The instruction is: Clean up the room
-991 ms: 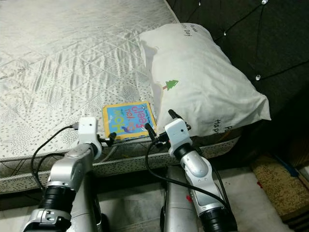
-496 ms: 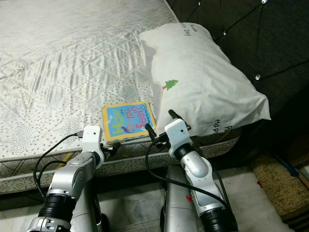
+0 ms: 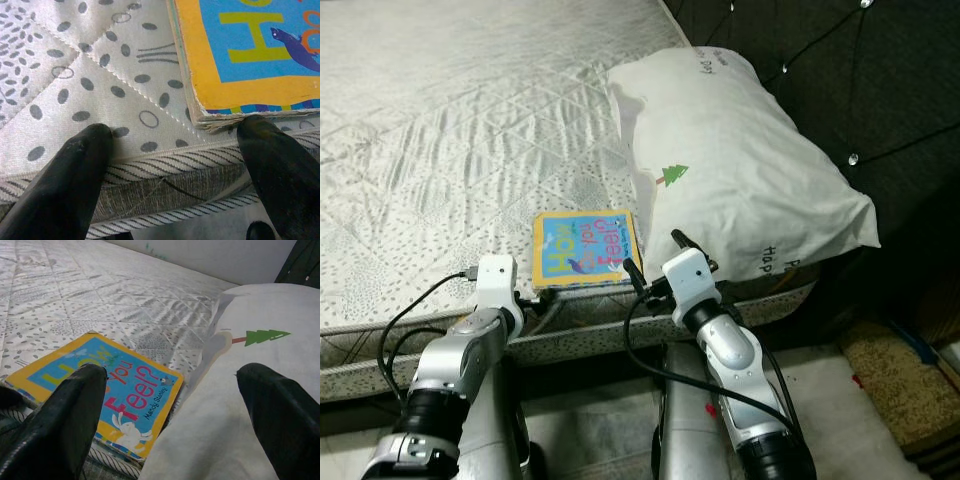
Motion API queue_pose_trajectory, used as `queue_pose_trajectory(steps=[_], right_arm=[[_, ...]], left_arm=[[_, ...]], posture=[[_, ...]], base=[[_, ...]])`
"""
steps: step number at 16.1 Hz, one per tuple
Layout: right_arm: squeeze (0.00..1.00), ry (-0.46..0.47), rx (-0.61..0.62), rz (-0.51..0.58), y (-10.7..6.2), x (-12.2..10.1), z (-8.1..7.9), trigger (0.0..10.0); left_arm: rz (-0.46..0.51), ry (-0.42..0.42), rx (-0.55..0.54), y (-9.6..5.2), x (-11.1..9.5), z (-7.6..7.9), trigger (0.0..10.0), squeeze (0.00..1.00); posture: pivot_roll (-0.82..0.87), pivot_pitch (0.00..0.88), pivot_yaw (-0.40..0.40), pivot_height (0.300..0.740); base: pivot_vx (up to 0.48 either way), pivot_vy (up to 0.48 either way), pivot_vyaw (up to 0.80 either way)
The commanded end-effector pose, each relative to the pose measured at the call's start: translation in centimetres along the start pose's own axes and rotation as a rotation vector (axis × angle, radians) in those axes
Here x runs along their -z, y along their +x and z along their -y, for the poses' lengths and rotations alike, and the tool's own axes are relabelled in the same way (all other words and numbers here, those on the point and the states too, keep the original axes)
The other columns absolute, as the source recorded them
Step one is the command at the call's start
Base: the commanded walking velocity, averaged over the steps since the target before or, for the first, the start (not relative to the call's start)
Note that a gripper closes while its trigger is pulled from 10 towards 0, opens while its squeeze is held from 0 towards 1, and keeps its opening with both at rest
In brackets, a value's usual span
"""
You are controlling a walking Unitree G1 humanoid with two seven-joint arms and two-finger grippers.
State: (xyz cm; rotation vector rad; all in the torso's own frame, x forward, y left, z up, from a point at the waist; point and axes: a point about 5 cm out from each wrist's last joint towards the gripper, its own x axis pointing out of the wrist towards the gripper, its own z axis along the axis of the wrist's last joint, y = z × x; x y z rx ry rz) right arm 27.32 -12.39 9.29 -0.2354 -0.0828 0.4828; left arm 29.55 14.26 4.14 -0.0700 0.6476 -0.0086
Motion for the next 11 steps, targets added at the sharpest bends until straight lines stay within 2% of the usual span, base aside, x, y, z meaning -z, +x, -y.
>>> queue_pose_trajectory(steps=[1, 4, 6, 11], right_arm=[[0.00, -0.012, 0.004, 0.020, -0.1, -0.4, 0.1, 10.0], [0.00, -0.010, 0.001, 0.019, -0.1, -0.3, 0.0, 10.0], [0.00, -0.008, 0.000, 0.020, 0.0, -0.3, -0.1, 10.0], [0.00, -0.009, 0.005, 0.024, 0.2, -0.4, 0.1, 10.0]], left_arm=[[-0.001, -0.004, -0.017, 0.1, 0.0, -0.4, 10.0, 0.00], [0.042, 0.006, 0.012, -0.1, -0.6, 0.4, 10.0, 0.00], [0.072, 0.058, 0.056, -0.3, -0.9, 1.5, 10.0, 0.00], [0.052, 0.097, 0.156, -0.9, -0.1, 4.0, 10.0, 0.00]], posture=[[-0.08, 0.056, -0.020, 0.527], [-0.08, 0.057, -0.021, 0.527], [-0.08, 0.056, -0.021, 0.527], [-0.08, 0.045, -0.017, 0.527]], base=[[0.000, 0.000, 0.00], [0.000, 0.000, 0.00], [0.000, 0.000, 0.00], [0.000, 0.000, 0.00]])
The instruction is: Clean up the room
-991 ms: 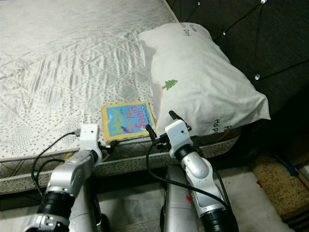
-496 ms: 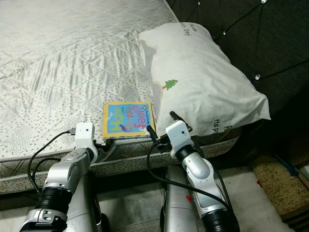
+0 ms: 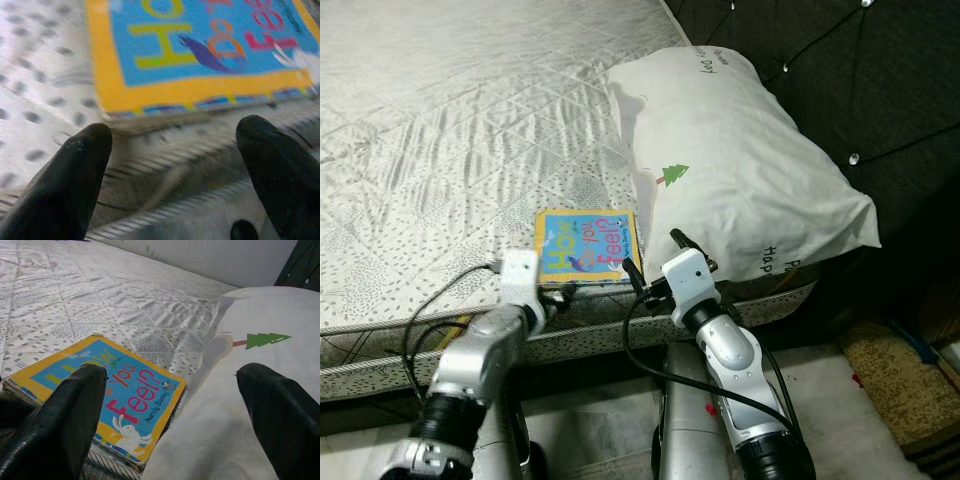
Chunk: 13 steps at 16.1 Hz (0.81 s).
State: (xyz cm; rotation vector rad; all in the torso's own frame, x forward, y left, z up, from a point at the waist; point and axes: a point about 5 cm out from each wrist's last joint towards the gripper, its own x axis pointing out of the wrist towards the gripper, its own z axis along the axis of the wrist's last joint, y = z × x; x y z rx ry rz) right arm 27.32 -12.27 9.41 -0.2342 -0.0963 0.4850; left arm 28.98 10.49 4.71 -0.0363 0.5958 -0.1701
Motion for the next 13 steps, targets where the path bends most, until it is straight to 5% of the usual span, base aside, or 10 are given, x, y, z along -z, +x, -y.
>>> queue_pose_trajectory(steps=[1, 6, 8, 10, 13], right_arm=[[0.00, -0.008, 0.004, 0.012, 0.2, -0.2, 0.1, 10.0], [0.00, 0.019, 0.030, -0.018, 0.6, 0.3, -0.1, 10.0], [0.00, 0.088, 0.090, 0.001, 1.1, 0.0, 0.5, 10.0], [0.00, 0.116, 0.148, 0.013, 1.6, -0.4, 1.3, 10.0], [0.00, 0.160, 0.260, 0.011, 2.0, -0.6, 2.7, 10.0]], left_arm=[[0.018, 0.051, 0.043, -0.4, -0.2, 0.8, 10.0, 0.00], [0.240, 0.233, 0.037, -2.6, -2.3, 1.9, 10.0, 0.00], [0.398, 0.176, -0.093, -4.0, -3.7, 0.3, 10.0, 0.00], [0.425, 0.211, -0.186, -4.5, -3.5, -1.3, 10.0, 0.00], [0.546, 0.245, -0.214, -6.0, -4.3, -1.7, 10.0, 0.00]], posture=[[-0.08, 0.043, -0.019, 0.527], [-0.05, 0.025, -0.022, 0.527], [-0.03, 0.024, -0.024, 0.527], [-0.02, 0.038, -0.024, 0.527], [-0.01, 0.069, -0.024, 0.542]], base=[[0.000, 0.000, 0.00], [0.000, 0.000, 0.00], [0.000, 0.000, 0.00], [0.000, 0.000, 0.00], [0.000, 0.000, 0.00]])
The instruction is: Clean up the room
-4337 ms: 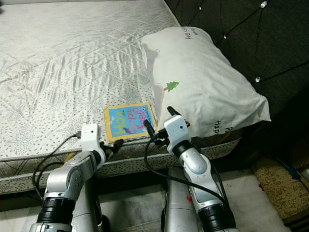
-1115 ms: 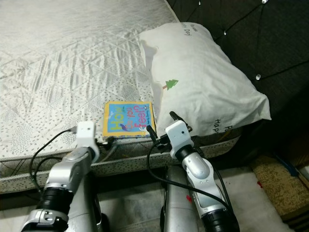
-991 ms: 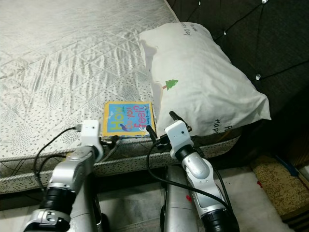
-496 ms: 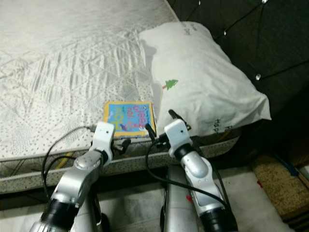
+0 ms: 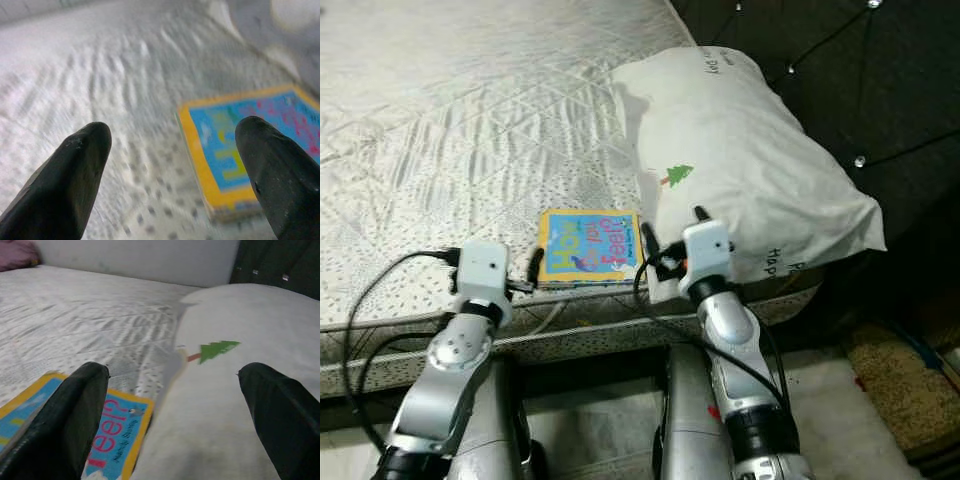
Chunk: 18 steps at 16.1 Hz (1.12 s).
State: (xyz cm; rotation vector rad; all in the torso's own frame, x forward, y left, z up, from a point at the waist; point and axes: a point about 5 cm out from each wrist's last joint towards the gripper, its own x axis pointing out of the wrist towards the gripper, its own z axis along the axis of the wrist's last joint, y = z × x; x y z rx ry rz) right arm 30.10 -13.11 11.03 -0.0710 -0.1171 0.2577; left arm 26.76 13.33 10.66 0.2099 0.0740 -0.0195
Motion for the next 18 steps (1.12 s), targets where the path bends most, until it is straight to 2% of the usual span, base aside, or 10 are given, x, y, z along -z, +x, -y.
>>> queue_pose_trajectory(steps=[1, 3, 5, 7, 11, 16, 18], right_arm=[[0.00, 0.027, 0.054, -0.022, 0.1, 0.2, 0.6, 10.0], [0.00, 0.071, 0.091, -0.024, 0.3, 0.1, 0.5, 10.0], [0.00, 0.147, 0.138, -0.027, 0.5, -0.2, 0.3, 10.0], [0.00, 0.152, 0.144, -0.020, 0.2, -0.4, 0.0, 10.0], [0.00, 0.206, 0.207, -0.039, -0.3, 0.1, 1.0, 10.0], [0.00, 0.213, 0.254, -0.047, -0.2, 0.2, 1.5, 10.0], [0.00, 0.208, 0.263, -0.046, -0.2, 0.2, 1.7, 10.0]], left_arm=[[0.066, -0.006, -0.020, -0.3, -0.9, -0.2, 10.0, 0.00], [0.053, -0.017, -0.064, -0.5, -0.1, -0.2, 10.0, 0.00], [0.054, -0.075, -0.085, -0.5, -0.2, -0.6, 10.0, 0.00], [0.037, -0.090, -0.103, -0.7, 0.6, -1.1, 10.0, 0.00], [0.029, -0.152, -0.086, -0.3, 1.2, -1.0, 10.0, 0.00], [0.085, -0.113, -0.054, 0.6, 0.8, -1.1, 10.0, 0.00], [0.096, -0.104, -0.037, 0.7, 0.8, -1.1, 10.0, 0.00]], posture=[[-0.01, 0.070, -0.025, 0.552], [-0.02, 0.069, -0.025, 0.576], [-0.03, 0.067, -0.012, 0.596], [-0.04, 0.047, 0.000, 0.621], [-0.04, 0.009, 0.023, 0.669], [-0.03, 0.000, 0.022, 0.733], [-0.03, 0.000, 0.021, 0.740]], base=[[0.000, 0.000, 0.00], [0.000, 0.000, 0.00], [0.000, 0.000, 0.00], [0.000, 0.000, 0.00], [0.000, 0.000, 0.00], [0.000, 0.000, 0.00], [0.000, 0.000, 0.00]])
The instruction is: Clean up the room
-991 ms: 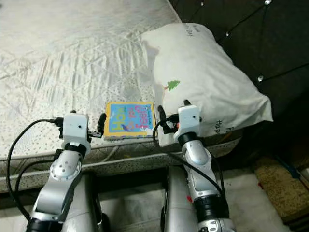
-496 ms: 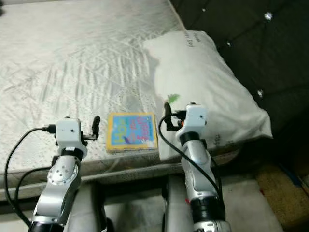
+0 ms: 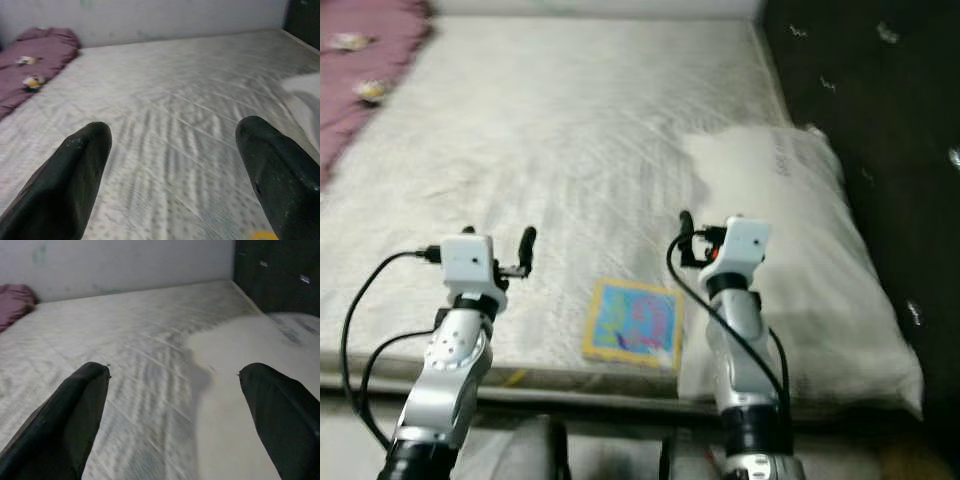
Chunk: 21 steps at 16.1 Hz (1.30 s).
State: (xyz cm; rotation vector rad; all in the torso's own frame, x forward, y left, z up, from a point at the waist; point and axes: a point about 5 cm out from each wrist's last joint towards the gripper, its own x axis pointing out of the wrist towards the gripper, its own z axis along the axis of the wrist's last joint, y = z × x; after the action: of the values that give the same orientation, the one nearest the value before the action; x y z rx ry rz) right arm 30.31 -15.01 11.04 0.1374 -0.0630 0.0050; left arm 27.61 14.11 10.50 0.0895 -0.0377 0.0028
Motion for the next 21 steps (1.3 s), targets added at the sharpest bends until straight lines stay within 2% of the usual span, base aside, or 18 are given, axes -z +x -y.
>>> queue_pose_trajectory(steps=[1, 5, 6, 10, 12, 21], right_arm=[[0.00, -0.003, 0.006, -0.011, 0.0, 0.2, 0.0, 10.0], [0.00, -0.004, 0.008, -0.021, -0.6, 0.6, -0.2, 10.0], [0.00, -0.016, 0.011, -0.016, -0.7, 0.6, -0.2, 10.0], [0.00, -0.022, 0.023, -0.020, -1.1, 0.7, -0.1, 10.0], [0.00, -0.030, 0.018, -0.015, -1.0, 0.8, -0.2, 10.0], [0.00, -0.028, 0.017, -0.025, -0.7, 0.9, -0.3, 10.0]], left_arm=[[-0.040, -0.014, -0.016, -0.2, 0.7, -0.4, 10.0, 0.00], [-0.096, 0.024, -0.003, -0.2, 1.4, 0.0, 10.0, 0.00], [-0.077, 0.030, 0.015, -0.1, 1.2, 0.4, 10.0, 0.00], [-0.075, -0.007, 0.028, 0.3, 0.8, 0.8, 10.0, 0.00], [-0.081, -0.052, 0.052, 0.4, 0.8, 1.0, 10.0, 0.00], [-0.110, -0.110, 0.054, 0.4, 1.1, 0.9, 10.0, 0.00]], posture=[[-0.03, 0.000, 0.023, 0.740], [-0.04, 0.000, 0.032, 0.740], [-0.04, 0.000, 0.030, 0.740], [-0.04, 0.000, 0.023, 0.740], [-0.04, 0.000, 0.021, 0.740], [-0.04, 0.002, 0.012, 0.740]], base=[[0.000, 0.000, 0.00], [0.000, 0.000, 0.00], [0.000, 0.000, 0.00], [0.000, 0.000, 0.00], [0.000, 0.398, 0.00], [0.000, 0.476, 0.00]])
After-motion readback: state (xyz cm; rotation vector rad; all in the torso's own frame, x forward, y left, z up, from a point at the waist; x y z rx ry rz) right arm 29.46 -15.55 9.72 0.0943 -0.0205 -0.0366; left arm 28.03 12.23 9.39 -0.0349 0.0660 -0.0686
